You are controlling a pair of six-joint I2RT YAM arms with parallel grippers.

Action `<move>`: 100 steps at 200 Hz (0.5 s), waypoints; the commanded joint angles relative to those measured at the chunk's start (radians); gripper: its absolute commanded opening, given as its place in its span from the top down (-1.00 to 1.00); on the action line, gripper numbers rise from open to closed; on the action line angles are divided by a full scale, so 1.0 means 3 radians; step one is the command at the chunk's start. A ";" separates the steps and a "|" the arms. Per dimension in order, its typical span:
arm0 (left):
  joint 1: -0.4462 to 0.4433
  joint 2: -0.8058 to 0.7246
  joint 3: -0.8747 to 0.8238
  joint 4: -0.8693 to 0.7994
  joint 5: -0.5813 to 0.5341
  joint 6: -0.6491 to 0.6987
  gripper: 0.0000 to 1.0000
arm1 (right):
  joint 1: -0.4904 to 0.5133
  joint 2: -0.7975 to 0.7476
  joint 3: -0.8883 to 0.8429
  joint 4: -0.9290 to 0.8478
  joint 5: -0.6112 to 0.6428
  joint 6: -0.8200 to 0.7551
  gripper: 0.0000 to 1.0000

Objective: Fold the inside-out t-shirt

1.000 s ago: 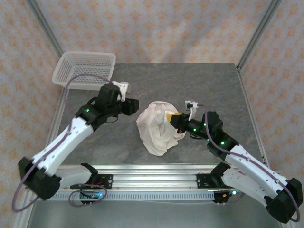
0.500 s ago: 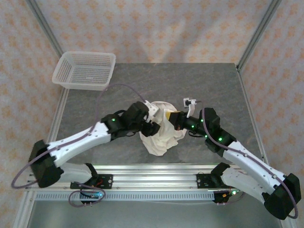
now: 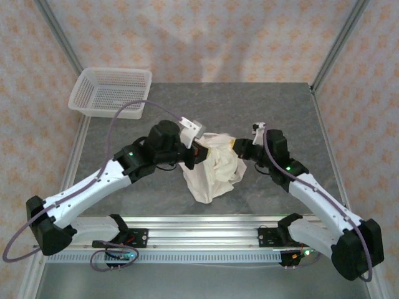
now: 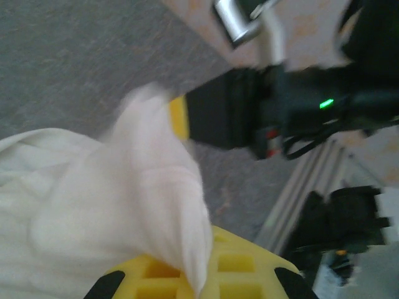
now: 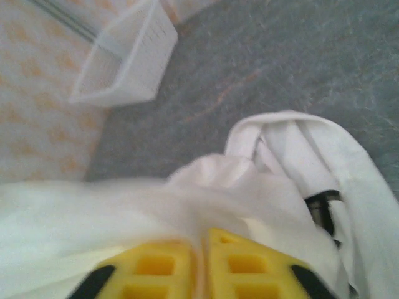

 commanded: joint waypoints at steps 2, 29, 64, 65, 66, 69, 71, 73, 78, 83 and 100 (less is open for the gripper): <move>0.0061 -0.0156 -0.0045 0.0179 0.0425 -0.0277 1.00 | -0.0061 0.0033 0.0161 -0.0262 -0.0058 -0.0122 0.40; 0.0133 -0.0131 -0.0123 0.0203 0.0282 -0.0364 1.00 | 0.0099 -0.0680 -0.0041 -0.0300 0.0293 -0.0151 0.12; 0.0174 -0.0036 -0.0102 0.0233 0.0252 -0.0440 1.00 | 0.0651 -0.1725 -0.0460 -0.0287 0.0846 -0.0315 -0.13; 0.0173 -0.0033 -0.0101 0.0230 0.0252 -0.0438 1.00 | 0.0672 -0.1738 -0.0470 -0.0278 0.0850 -0.0320 -0.14; 0.0175 -0.0031 -0.0100 0.0226 0.0249 -0.0439 1.00 | 0.0692 -0.1753 -0.0478 -0.0266 0.0859 -0.0322 -0.14; 0.0180 -0.0023 -0.0092 0.0216 0.0243 -0.0440 1.00 | 0.0760 -0.1781 -0.0509 -0.0226 0.0872 -0.0320 -0.15; 0.0178 -0.0016 -0.0087 0.0208 0.0238 -0.0436 1.00 | 0.0810 -0.1796 -0.0531 -0.0201 0.0881 -0.0319 -0.15; 0.0181 -0.0011 -0.0081 0.0207 0.0237 -0.0435 1.00 | 0.0861 -0.1806 -0.0547 -0.0164 0.0899 -0.0315 -0.15; 0.0185 -0.0002 -0.0069 0.0198 0.0224 -0.0435 1.00 | 0.0997 -0.1806 -0.0596 -0.0084 0.0958 -0.0320 -0.16; 0.0190 0.0006 -0.0061 0.0188 0.0217 -0.0441 1.00 | 0.1136 -0.1769 -0.0623 -0.0018 0.1057 -0.0329 -0.17; 0.0195 0.0033 -0.0033 0.0193 0.0227 -0.0468 1.00 | 0.1532 -0.1428 -0.0556 -0.0020 0.1625 -0.0536 -0.35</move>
